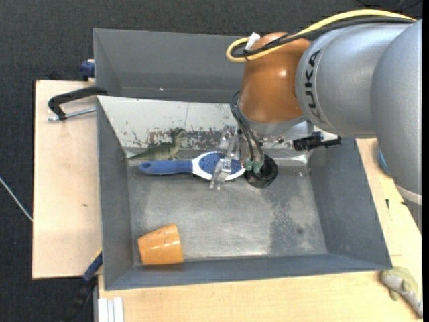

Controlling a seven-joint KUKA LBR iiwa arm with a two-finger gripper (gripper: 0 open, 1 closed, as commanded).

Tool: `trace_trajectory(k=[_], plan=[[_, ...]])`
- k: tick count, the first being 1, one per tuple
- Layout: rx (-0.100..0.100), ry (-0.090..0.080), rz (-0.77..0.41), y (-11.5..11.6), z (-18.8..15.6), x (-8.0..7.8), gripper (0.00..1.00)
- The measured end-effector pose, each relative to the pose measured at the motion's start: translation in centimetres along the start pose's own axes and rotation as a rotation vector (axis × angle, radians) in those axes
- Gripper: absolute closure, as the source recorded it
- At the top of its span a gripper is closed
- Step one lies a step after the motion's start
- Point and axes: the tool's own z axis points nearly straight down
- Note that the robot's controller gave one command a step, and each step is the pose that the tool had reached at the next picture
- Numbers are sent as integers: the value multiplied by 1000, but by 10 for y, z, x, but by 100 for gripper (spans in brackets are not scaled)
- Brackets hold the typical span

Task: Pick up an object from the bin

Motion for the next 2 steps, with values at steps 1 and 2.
trace_trajectory(k=[1, 2], plan=[[1, 4, -2, 1, -15, -1, 100], [1, 3, -3, 3, -46, -3, 100]])
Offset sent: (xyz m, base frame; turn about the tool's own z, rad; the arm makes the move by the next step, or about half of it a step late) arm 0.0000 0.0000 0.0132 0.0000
